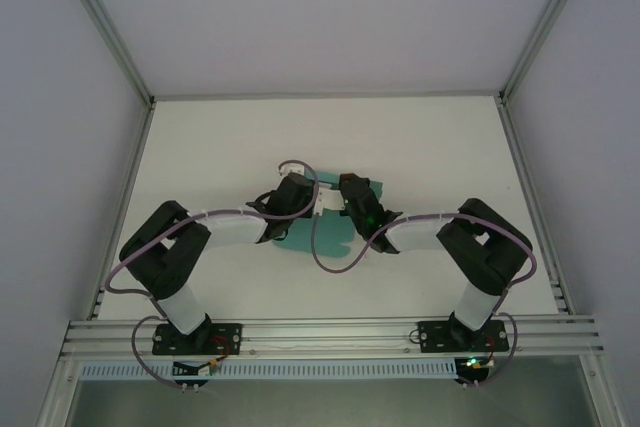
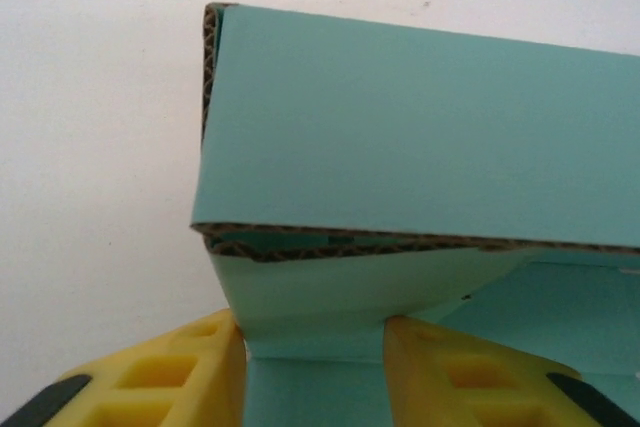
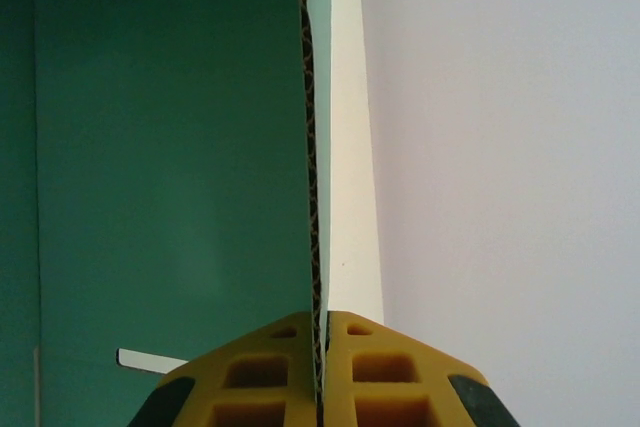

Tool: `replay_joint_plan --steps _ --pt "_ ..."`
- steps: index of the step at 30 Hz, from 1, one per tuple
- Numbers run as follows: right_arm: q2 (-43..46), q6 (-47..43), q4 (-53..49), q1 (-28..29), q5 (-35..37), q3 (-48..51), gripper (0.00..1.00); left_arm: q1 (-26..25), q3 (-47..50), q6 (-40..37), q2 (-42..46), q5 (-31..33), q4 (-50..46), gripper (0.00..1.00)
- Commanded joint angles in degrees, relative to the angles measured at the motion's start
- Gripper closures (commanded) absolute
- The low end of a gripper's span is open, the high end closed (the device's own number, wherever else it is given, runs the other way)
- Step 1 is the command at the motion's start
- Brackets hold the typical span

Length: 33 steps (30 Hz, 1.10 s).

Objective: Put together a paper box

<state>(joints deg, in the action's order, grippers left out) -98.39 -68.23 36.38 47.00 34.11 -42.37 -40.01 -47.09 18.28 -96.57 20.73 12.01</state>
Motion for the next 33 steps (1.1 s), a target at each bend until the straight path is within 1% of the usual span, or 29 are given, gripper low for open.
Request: replay_joint_plan --steps 1,2,3,4,8,10,12,15,16,18,19,20,22,23,26,28,29,31,33 --pt "-0.35 1.49 -7.51 1.33 -7.64 2.86 1.00 -0.17 0.12 0.30 2.97 0.40 2.95 0.47" --pt "-0.01 1.68 -7.55 1.11 -7.78 2.99 1.00 -0.23 1.48 -0.62 5.63 0.41 2.15 0.39" --pt "0.19 1.78 -7.77 0.92 -7.91 2.99 1.00 -0.17 3.04 -0.77 8.93 0.70 0.42 0.22" --pt "0.38 1.62 -7.73 0.84 -7.80 3.08 1.00 -0.17 4.19 -1.53 12.17 0.27 -1.68 0.01" --pt "0.34 -0.21 -6.21 0.36 -7.23 3.69 1.00 0.16 7.45 -2.11 26.93 -1.00 -13.32 0.00" --pt "0.39 -0.09 -5.86 0.02 -7.80 3.88 1.00 1.29 8.65 0.77 32.58 -0.05 -18.78 0.00" --pt "0.44 0.29 -6.54 -0.12 -8.30 3.71 1.00 3.80 9.33 8.86 36.79 6.08 -25.72 0.00" --pt "0.09 0.15 -6.41 -0.09 -8.53 3.45 1.00 9.84 11.08 8.75 39.73 4.48 -26.55 0.00" --pt "0.05 0.20 -6.41 -0.08 -8.56 3.43 1.00 12.35 11.31 10.04 39.50 3.51 -26.26 0.00" --pt "0.05 0.54 -6.69 -0.17 -9.21 3.37 1.00 18.95 10.90 10.96 36.05 -5.69 -24.95 0.00" --pt "0.05 0.55 -6.67 -0.21 -9.37 3.43 1.00 21.01 9.99 12.00 33.45 -8.18 -24.93 0.00" --pt "0.07 0.55 -6.46 -0.25 -9.57 3.52 1.00 22.05 8.75 10.62 30.24 -10.96 -24.23 0.01" --pt "0.16 0.46 -6.24 -0.27 -9.65 3.44 1.00 22.08 6.49 7.68 25.38 -14.28 -22.67 0.05" --pt "0.09 0.30 -6.23 -0.30 -9.63 3.35 1.00 21.91 5.97 5.45 23.36 -17.32 -20.67 0.09" --pt "0.08 0.02 -6.00 -0.38 -9.72 3.01 1.00 20.88 7.19 0.53 18.92 -23.55 -13.83 0.14" --pt "-0.07 -0.13 -4.91 -0.64 -10.61 3.08 1.00 19.03 8.25 -0.20 16.57 -23.97 -11.24 0.14" --pt "-0.39 -0.72 -3.75 -0.62 -11.27 3.32 1.00 18.04 8.77 -0.48 15.81 -24.48 -10.02 0.16" --pt "-1.81 -4.57 -0.42 -0.59 -11.58 4.28 1.00 15.89 9.73 -0.96 14.35 -23.56 -7.06 0.19" --pt "-2.70 -7.13 3.38 -0.39 -10.46 5.25 1.00 14.73 9.48 -1.23 13.12 -22.62 -6.05 0.21"
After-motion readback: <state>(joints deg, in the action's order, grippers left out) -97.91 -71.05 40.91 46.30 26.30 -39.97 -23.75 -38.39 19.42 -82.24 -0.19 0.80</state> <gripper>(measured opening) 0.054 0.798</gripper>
